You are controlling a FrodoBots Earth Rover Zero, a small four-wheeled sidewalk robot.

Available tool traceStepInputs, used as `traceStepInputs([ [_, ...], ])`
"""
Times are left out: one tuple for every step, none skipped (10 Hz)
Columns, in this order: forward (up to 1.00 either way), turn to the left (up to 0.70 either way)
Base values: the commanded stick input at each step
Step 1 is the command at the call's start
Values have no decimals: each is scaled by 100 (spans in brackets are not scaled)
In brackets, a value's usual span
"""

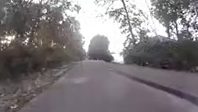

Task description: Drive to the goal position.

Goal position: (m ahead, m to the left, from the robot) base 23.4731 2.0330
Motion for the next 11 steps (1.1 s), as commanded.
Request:
traceStepInputs([
  [70,1],
  [70,1],
  [70,1],
  [70,1],
  [70,1],
  [70,1],
  [70,1],
  [70,1],
  [70,1],
  [70,1],
  [70,1],
])
